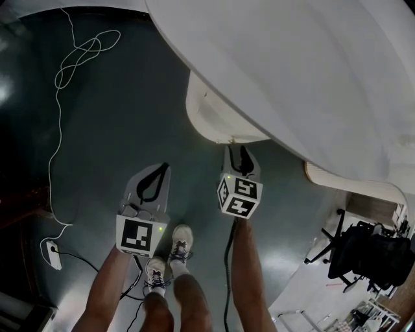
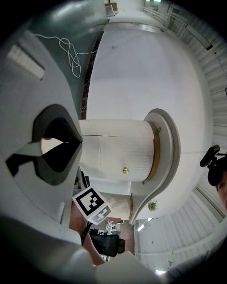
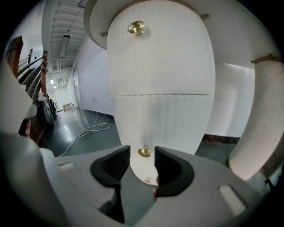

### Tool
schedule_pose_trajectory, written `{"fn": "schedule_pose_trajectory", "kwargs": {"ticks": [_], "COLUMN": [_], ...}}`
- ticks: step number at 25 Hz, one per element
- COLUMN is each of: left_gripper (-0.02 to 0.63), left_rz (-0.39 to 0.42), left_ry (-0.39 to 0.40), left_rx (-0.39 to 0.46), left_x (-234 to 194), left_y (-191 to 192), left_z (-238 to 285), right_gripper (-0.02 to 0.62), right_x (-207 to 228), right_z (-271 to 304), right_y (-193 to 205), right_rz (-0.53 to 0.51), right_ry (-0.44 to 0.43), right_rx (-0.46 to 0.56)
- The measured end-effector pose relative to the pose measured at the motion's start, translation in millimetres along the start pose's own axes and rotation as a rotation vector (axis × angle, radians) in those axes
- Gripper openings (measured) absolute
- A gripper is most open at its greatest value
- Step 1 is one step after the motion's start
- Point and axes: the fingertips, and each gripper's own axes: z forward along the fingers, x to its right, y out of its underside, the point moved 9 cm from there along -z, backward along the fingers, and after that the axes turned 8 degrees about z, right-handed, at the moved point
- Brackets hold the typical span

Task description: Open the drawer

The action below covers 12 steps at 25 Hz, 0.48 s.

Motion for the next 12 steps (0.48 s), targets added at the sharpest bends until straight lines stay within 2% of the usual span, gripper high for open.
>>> {"fn": "schedule_pose_trajectory", "kwargs": {"ticks": [12], "left_gripper": [0.006], "left_rz": [-0.008], "left_ry": [-0.025], "left_rx": [-0.005], "left_x": [-12.6], "left_y": [7.7], "left_z": [3.5], "right_gripper": [0.173], "right_x": [2.3], "right_z": [24.8], "right_y": [6.2], "right_rz": [0.038], "right_ry": [0.029], "right_rx": [-0.044]}}
